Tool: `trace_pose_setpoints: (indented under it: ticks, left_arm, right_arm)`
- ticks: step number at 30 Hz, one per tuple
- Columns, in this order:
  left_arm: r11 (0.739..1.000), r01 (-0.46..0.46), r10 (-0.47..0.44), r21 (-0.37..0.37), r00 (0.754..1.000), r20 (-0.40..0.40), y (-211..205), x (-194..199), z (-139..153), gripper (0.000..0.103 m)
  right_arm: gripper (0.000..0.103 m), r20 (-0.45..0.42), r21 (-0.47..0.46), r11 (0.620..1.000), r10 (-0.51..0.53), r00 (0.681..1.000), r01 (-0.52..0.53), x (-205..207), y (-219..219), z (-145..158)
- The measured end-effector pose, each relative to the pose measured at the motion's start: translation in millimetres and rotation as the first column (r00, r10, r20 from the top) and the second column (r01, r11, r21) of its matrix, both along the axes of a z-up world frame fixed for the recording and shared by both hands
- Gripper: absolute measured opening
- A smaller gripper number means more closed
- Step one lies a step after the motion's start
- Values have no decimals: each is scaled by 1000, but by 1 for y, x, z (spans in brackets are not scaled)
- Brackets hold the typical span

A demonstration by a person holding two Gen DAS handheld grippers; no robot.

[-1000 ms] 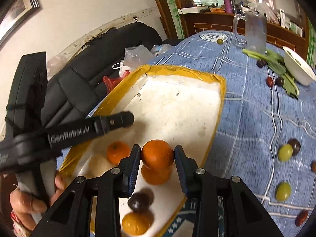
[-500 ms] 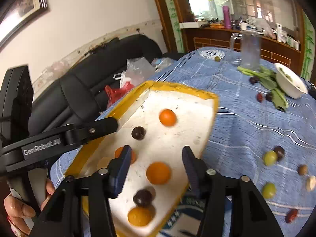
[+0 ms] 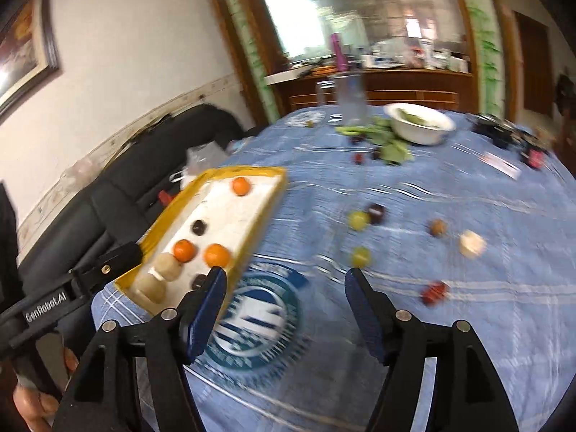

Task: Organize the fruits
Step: 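Move both open tools back over the fruit on the tablecloth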

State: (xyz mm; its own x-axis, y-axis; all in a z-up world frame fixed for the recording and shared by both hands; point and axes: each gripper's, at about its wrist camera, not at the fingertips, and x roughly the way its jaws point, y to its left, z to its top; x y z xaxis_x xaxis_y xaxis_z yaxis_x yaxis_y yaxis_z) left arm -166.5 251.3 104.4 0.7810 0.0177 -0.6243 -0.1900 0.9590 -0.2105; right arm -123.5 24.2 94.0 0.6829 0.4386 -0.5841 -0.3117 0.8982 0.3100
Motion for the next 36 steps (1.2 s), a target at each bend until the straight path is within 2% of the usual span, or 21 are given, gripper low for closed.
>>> trace_pose_setpoints:
  ticks: [3, 7, 9, 15, 21, 27, 33, 36]
  left_arm:
    - [995, 8, -8, 95, 1000, -5, -22, -5, 3, 74]
    - [975, 16, -21, 219, 1000, 19, -50, -12, 10, 76]
    - [968, 42, -48, 249, 999, 18, -61, -14, 11, 80]
    - [954, 79, -81, 290, 997, -4, -81, -9, 10, 80]
    - [960, 112, -105, 256, 994, -40, -86, 3, 2, 80]
    - [972, 118, -102, 205, 991, -88, -78, 21, -18, 80]
    - [979, 169, -154, 117, 980, -127, -78, 45, -36, 80]
    - [974, 212, -201, 77, 970, -136, -83, 61, -35, 80]
  right_arm:
    - [74, -8, 38, 997, -67, 998, 67, -15, -30, -5]
    - [74, -19, 38, 992, -118, 993, 118, -22, -53, -9]
    - [74, -20, 47, 990, -134, 991, 135, -23, -62, -9]
    - [74, -27, 78, 984, -157, 987, 159, -23, -82, -11]
    - [74, -28, 76, 981, -175, 984, 176, -18, -98, -14]
    - [75, -56, 8, 972, -235, 970, 235, 6, -128, -21]
    - [74, -106, -61, 977, -208, 972, 202, 55, -136, -29]
    - [74, -128, -131, 974, -203, 971, 186, 88, -130, -37]
